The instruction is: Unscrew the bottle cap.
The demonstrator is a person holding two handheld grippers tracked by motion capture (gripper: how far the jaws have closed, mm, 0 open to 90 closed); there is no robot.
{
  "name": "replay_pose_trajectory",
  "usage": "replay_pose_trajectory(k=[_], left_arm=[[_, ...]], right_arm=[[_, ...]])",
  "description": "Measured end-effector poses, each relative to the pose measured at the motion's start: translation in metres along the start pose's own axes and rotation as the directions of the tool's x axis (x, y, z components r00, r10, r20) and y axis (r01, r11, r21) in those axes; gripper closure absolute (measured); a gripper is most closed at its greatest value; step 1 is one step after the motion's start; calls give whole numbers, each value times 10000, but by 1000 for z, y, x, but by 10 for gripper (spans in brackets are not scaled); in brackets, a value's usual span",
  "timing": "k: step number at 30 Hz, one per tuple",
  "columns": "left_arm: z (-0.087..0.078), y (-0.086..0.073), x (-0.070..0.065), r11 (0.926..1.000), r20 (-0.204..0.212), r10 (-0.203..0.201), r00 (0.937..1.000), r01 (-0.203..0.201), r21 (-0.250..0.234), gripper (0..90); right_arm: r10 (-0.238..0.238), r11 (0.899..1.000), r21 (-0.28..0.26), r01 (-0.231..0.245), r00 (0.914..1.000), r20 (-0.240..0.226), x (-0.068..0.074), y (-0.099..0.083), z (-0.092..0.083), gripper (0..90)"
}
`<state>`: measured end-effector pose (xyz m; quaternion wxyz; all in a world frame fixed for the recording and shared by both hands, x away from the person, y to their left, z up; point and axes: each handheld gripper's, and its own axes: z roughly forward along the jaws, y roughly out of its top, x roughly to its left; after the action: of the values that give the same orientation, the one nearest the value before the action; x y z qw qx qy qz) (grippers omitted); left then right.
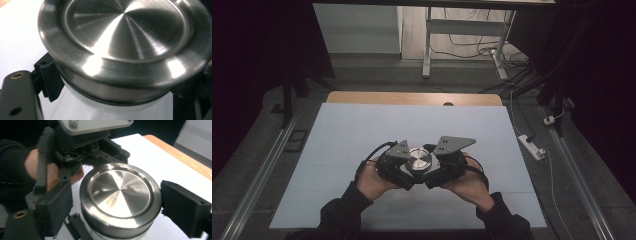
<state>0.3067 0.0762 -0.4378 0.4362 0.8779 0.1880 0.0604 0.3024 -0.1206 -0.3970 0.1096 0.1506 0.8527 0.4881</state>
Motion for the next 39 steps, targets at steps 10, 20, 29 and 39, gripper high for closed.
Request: replay_pose_trajectory(k=[10,20,29,39], left_arm=[[-1,-1,1,9979,811,635,9947,-640,39,155],[0,-2,1,9972,990,731,9924,-740,60,155],[0,-6,8,9985,562,514,9971,-524,160,155],[-4,-13,19,9999,-193,85,9998,-83,91,155]], right_arm=[[43,9997,-253,-72,9939,-1105,-10,-5,-5,195],[-234,9986,-508,162,9894,-1435,-14,-5,-11,195],[-39,9979,-647,-32,9939,-1102,-16,-4,-15,195],[18,9976,-681,-89,9946,-1037,-14,-9,-18,195]])
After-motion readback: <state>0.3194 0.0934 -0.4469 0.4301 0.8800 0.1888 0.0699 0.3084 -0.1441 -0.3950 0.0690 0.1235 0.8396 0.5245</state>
